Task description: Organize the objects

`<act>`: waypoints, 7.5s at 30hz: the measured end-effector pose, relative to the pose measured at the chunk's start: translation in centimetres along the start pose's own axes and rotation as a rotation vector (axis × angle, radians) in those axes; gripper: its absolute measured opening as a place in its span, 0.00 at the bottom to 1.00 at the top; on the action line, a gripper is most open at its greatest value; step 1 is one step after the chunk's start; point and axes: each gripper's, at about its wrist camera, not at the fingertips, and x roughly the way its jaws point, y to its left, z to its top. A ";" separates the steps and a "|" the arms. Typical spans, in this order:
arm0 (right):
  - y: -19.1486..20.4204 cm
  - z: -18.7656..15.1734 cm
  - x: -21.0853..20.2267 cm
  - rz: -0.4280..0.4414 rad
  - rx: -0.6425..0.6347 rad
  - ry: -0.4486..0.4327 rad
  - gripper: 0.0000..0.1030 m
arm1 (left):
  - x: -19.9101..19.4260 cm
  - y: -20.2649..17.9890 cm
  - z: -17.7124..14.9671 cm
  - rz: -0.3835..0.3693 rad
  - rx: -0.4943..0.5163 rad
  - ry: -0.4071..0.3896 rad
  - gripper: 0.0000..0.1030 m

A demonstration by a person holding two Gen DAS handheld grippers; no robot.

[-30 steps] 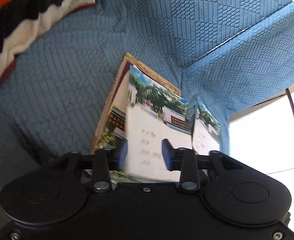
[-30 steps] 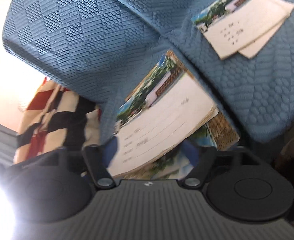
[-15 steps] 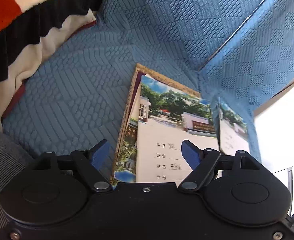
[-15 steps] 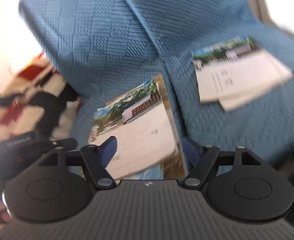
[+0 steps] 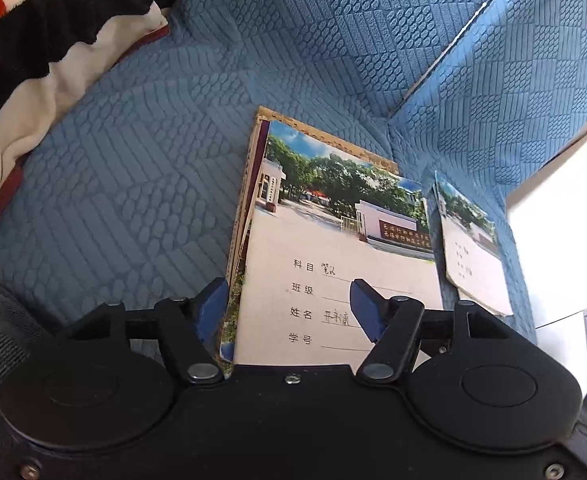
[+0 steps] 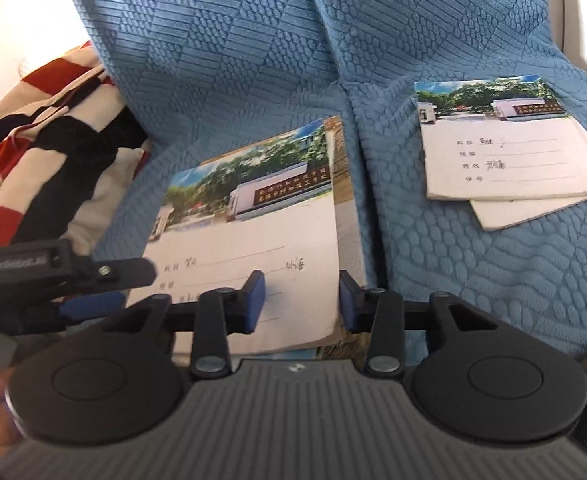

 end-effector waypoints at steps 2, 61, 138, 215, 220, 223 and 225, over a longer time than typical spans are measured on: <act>0.2 -0.3 -0.3 -0.004 -0.010 -0.006 0.35 | -0.1 -0.1 0.0 0.005 -0.004 -0.005 0.62; -1.3 2.7 -22.3 -0.102 -0.044 -0.263 0.66 | -16.8 -14.6 -3.8 -0.023 0.334 -0.223 0.97; -18.9 2.8 -8.0 -0.338 0.317 -0.341 0.69 | 3.8 -22.9 -2.3 -0.044 0.318 0.016 0.93; -24.8 1.9 -1.8 0.374 0.884 -0.266 0.43 | 17.5 -20.7 -0.4 -0.250 -0.332 0.274 0.02; -24.5 1.5 -1.1 0.446 0.915 -0.218 0.69 | 17.2 -21.1 -0.6 -0.250 -0.343 0.274 0.02; -25.3 1.3 -0.1 0.489 0.989 -0.201 0.71 | 17.0 -21.3 -0.6 -0.247 -0.338 0.266 0.02; -25.9 1.4 0.1 0.465 1.008 -0.220 0.71 | 16.8 -21.3 -0.7 -0.239 -0.345 0.261 0.01</act>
